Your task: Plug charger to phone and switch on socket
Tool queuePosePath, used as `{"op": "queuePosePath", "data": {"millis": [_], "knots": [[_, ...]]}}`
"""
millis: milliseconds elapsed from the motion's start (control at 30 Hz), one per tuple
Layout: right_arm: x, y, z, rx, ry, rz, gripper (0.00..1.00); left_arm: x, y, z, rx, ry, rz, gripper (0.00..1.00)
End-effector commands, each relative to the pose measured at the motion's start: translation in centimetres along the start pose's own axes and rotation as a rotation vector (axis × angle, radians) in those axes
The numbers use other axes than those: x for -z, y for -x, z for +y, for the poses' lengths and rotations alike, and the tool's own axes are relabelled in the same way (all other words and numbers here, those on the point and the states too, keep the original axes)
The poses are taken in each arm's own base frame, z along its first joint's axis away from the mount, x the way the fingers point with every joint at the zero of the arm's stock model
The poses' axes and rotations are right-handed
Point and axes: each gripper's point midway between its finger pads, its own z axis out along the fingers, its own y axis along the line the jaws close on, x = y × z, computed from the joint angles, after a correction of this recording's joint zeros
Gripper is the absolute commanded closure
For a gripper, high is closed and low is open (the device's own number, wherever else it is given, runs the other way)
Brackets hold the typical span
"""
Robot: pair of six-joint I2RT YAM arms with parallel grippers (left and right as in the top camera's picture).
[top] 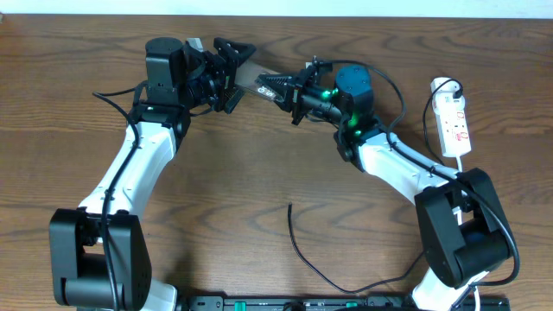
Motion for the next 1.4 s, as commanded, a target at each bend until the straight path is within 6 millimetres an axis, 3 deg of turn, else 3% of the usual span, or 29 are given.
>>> {"op": "queuePosePath", "data": {"millis": [0,400,567,867,1233,1300,1367], "knots": [[-0.8,-1.3,0.8,-0.088,0.024,0.015,0.98,0.5,1.1,-1.3,0.001,-0.018,-0.067,0.02],[-1.3,-2.3,0.5,-0.121,0.014,0.037,0.98,0.6,2.1,-1.1,0.001,-0.007,-0.122,0.00],[-1.3,-2.4,0.5,-0.122,0.013,0.040,0.98,0.6,2.3,-1.1,0.001,-0.005,-0.131,0.09],[-1.6,-2.9,0.3,-0.121,0.008,0.050,0.98,0.6,2.3,-0.9,0.003,0.000,-0.137,0.51],[-1.6,-3.1,0.2,-0.121,0.006,0.053,0.98,0.6,2.8,-0.7,-0.017,0.013,-0.164,0.81],[-1.6,-3.1,0.2,-0.121,0.006,0.053,0.98,0.7,2.8,-0.7,-0.020,0.013,-0.164,0.92],[-1.6,-3.1,0.2,-0.121,0.006,0.053,0.99,0.6,2.8,-0.7,-0.019,0.013,-0.164,0.92]]}}
